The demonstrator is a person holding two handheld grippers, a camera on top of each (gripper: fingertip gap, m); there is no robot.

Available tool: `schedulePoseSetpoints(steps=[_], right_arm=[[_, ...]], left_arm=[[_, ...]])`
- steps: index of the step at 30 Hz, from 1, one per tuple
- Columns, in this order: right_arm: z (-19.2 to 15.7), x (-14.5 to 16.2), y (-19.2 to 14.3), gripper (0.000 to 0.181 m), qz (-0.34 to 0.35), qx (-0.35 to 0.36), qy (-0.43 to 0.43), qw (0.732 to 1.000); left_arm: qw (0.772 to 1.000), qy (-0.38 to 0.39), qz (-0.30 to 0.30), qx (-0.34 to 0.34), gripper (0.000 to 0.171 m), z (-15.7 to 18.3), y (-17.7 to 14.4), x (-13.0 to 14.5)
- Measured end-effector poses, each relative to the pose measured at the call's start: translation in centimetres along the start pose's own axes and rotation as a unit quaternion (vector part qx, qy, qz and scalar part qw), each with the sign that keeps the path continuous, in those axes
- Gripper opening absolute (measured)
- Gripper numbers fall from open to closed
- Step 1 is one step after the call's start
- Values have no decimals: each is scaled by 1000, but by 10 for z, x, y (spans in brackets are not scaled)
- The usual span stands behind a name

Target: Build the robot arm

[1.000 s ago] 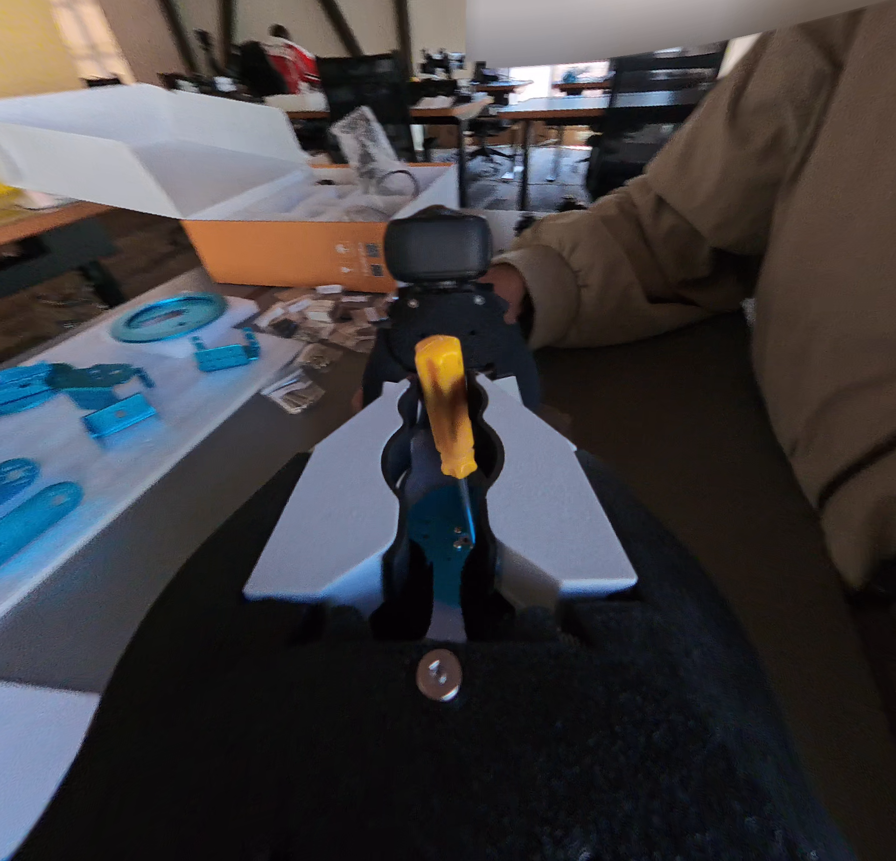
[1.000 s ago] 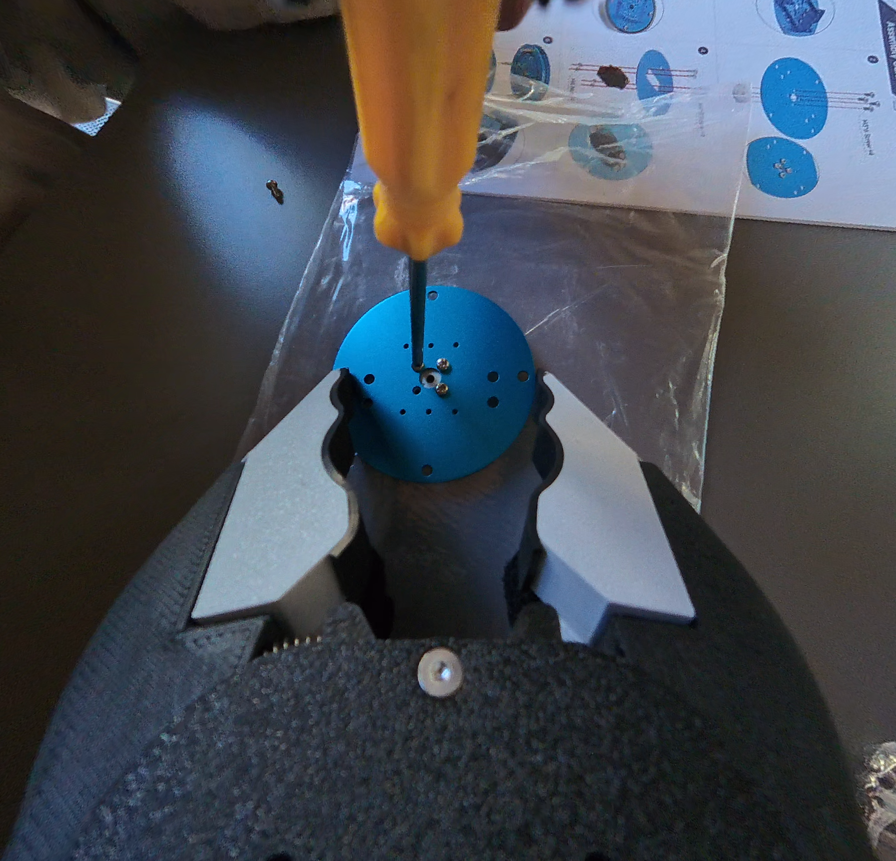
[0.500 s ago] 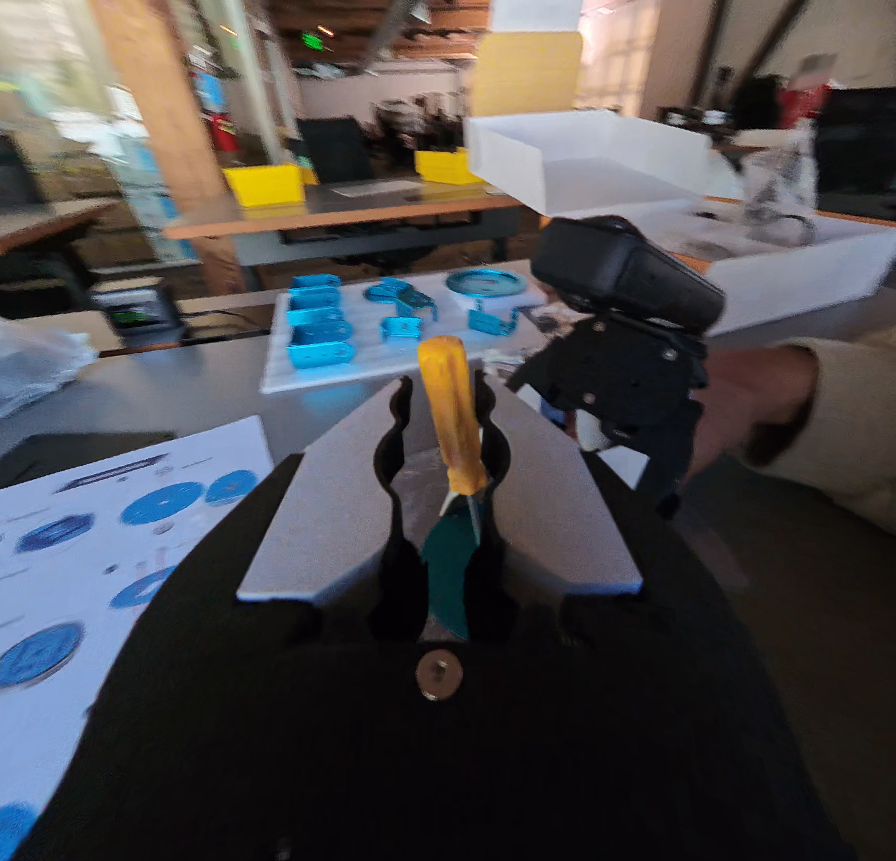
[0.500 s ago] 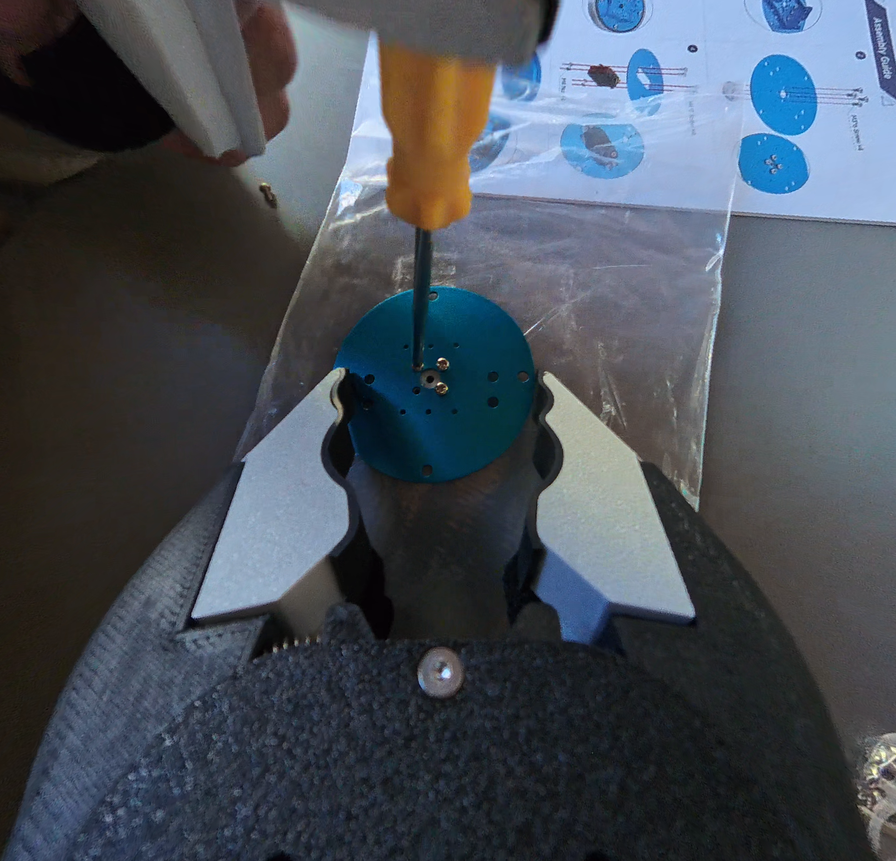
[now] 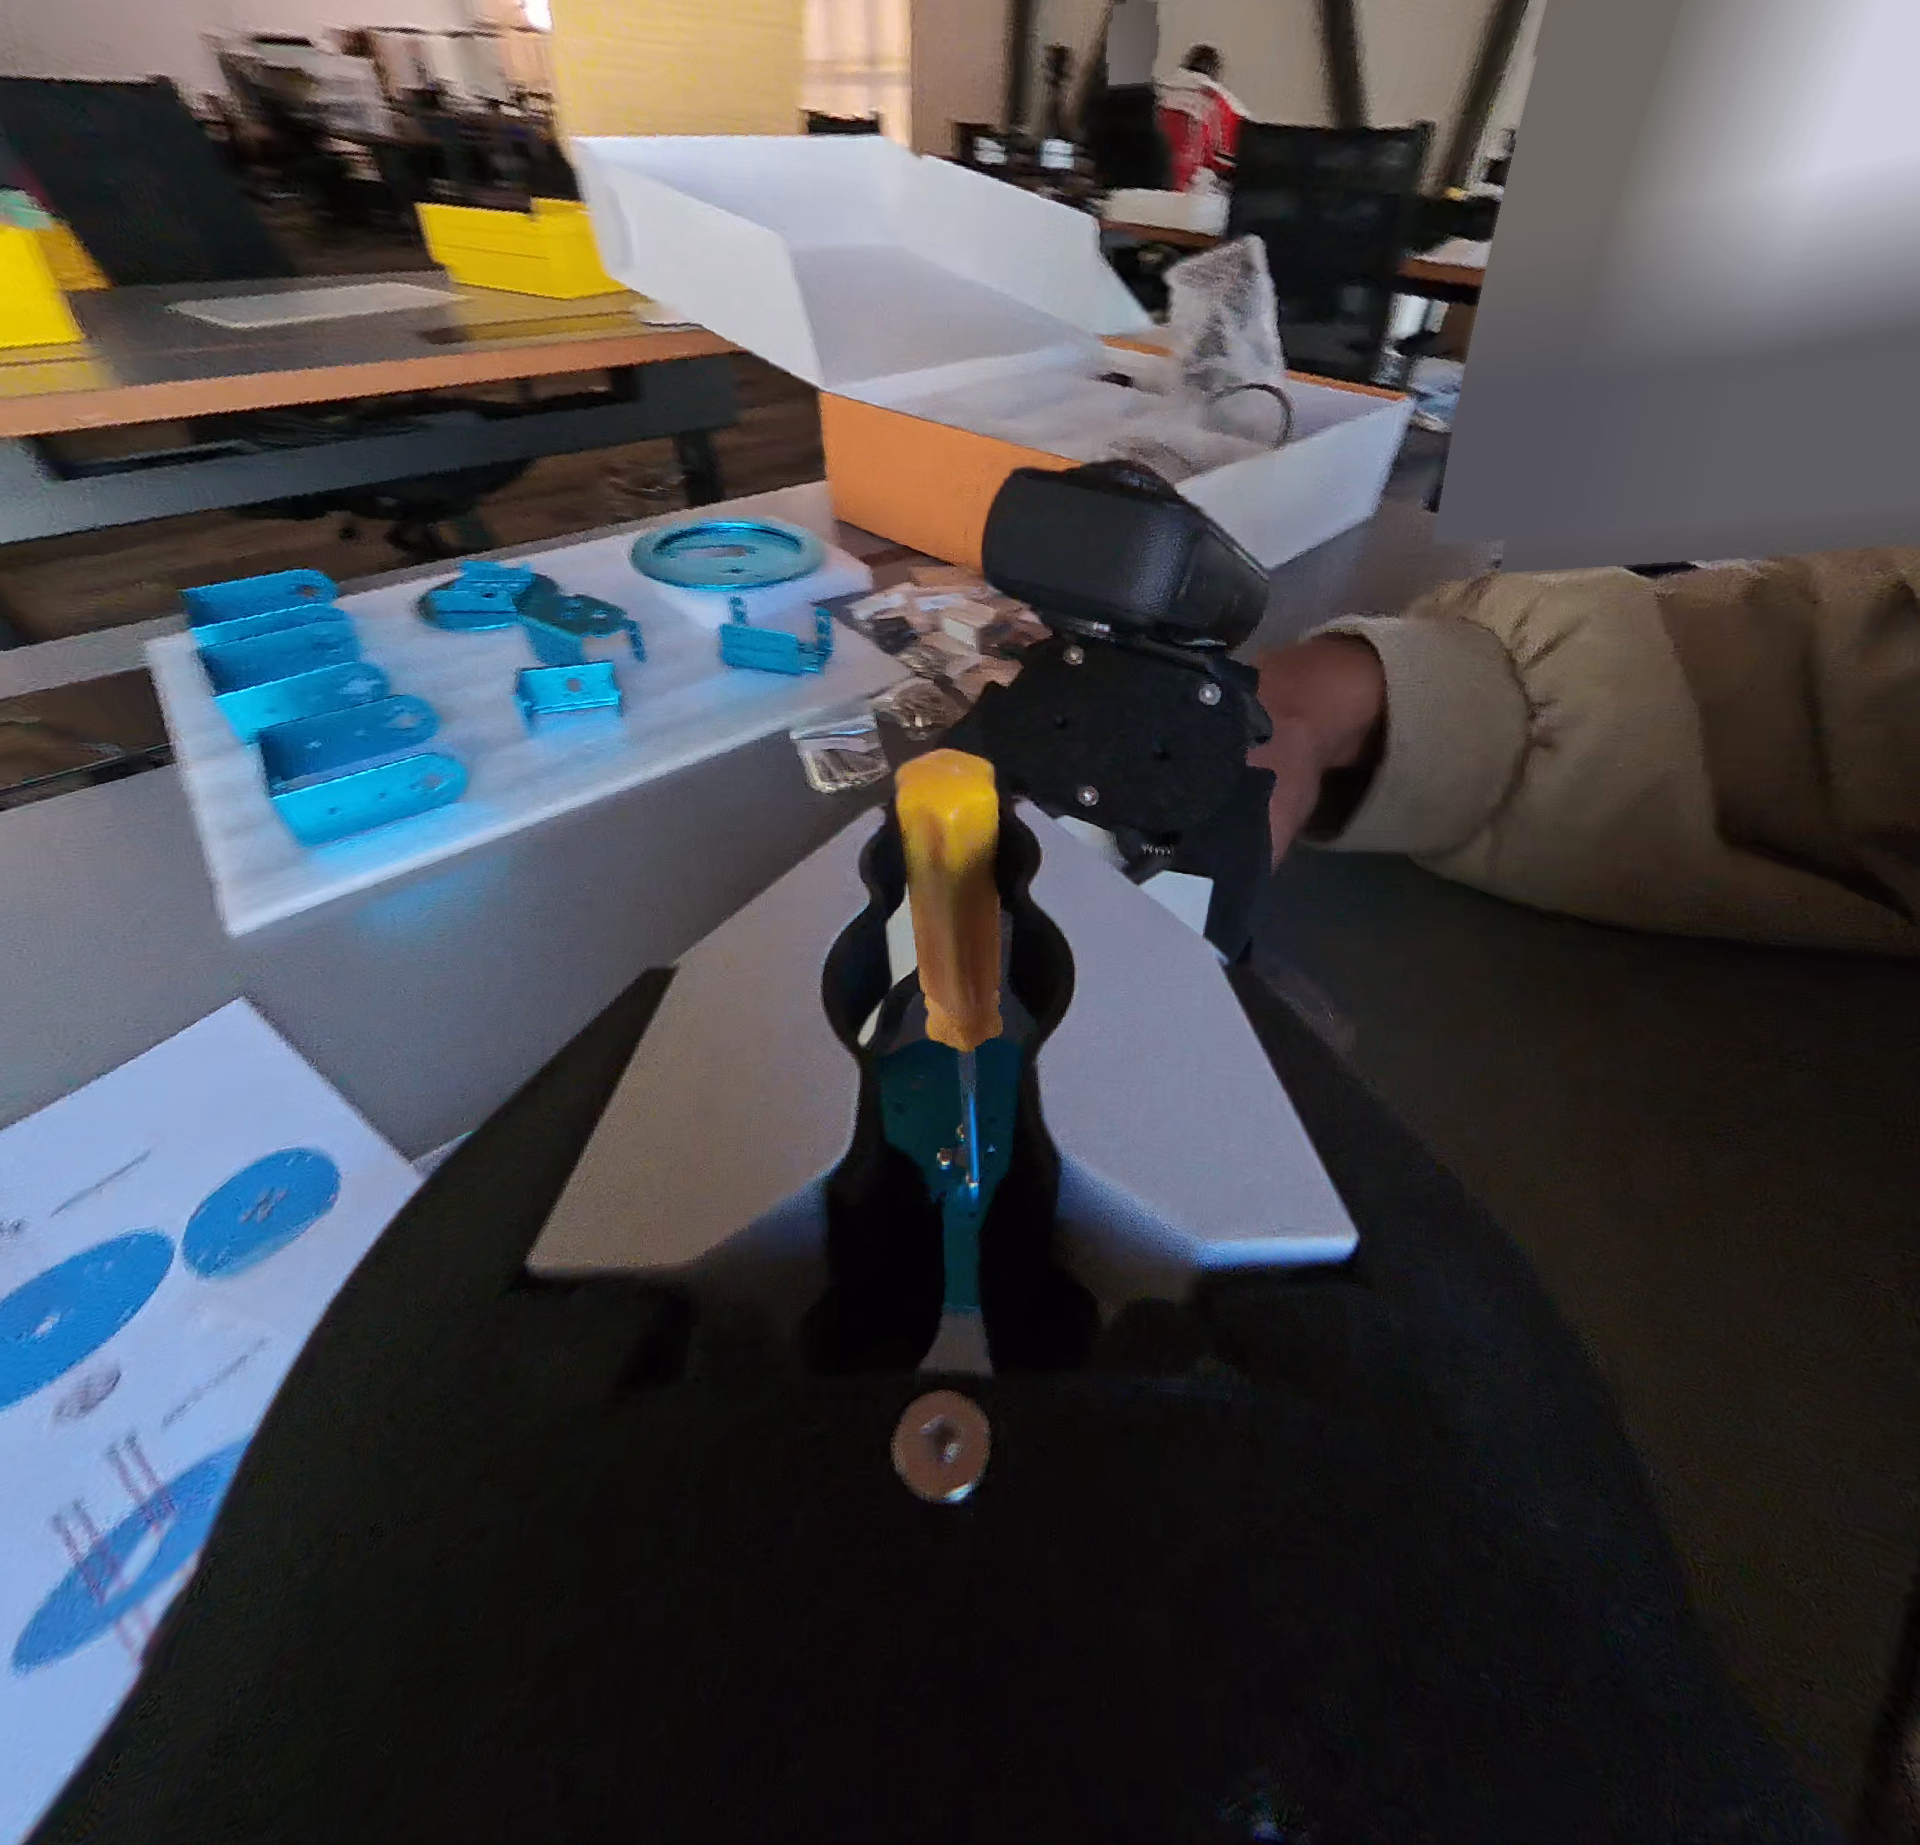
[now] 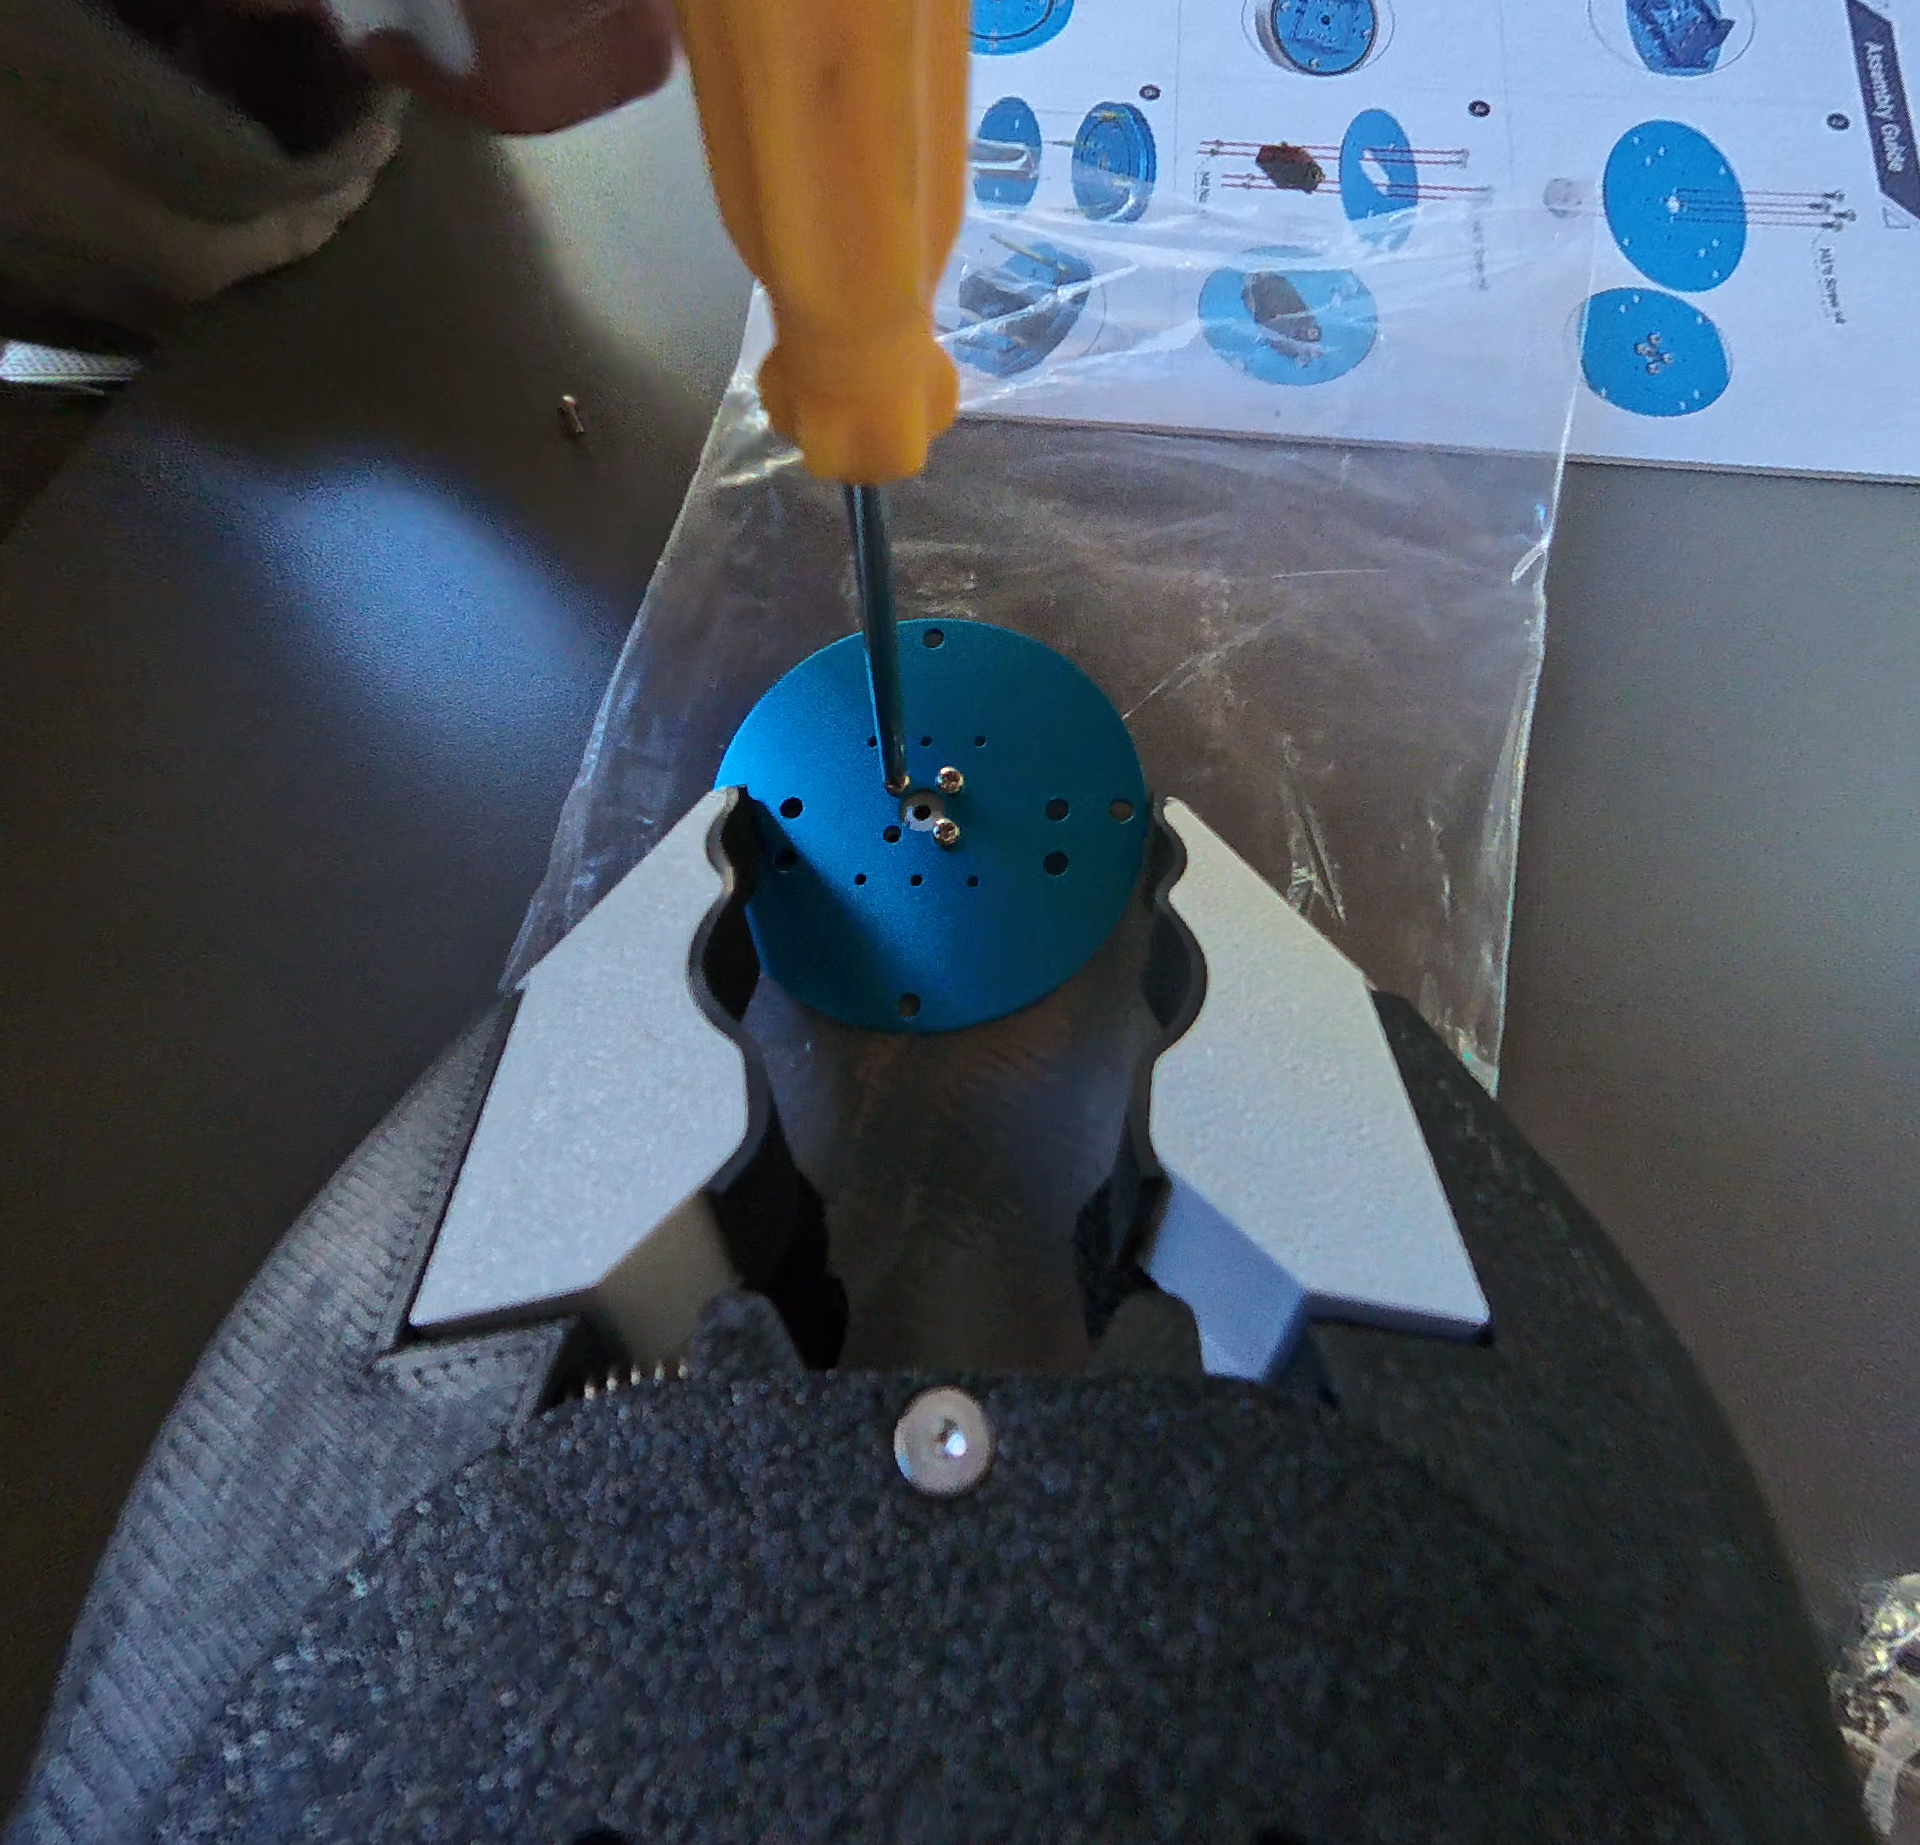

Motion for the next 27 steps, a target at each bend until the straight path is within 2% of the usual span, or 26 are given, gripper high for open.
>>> schedulePoseSetpoints(steps=[3,7,13,20,25,27], right_arm=[[1,0,0,74,1,2,2,1000],[2,-1,1,74,1,5,4,1000],[2,-1,1,73,2,2,5,1000],[3,-1,0,73,-5,8,2,1000],[-6,2,-10,92,-26,37,-4,999],[-9,3,-7,94,-28,53,4,998]], left_arm=[[995,25,-34,86,17,-2,3,-1],[976,55,-71,201,18,2,3,0],[956,47,-103,269,17,-4,0,0],[964,62,-107,236,17,0,6,-2],[984,34,-106,138,17,-4,15,-5],[990,23,-91,109,17,-6,16,-5]])
Point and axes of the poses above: each gripper's, where its closed fingertips meet, y out along the fingers, x out of its underside, z = x × y across the jaws, the point moved 3 cm from there along -y, back along the fingers, and after that the axes turned 13 degrees about -y, right-handed, at the moved point
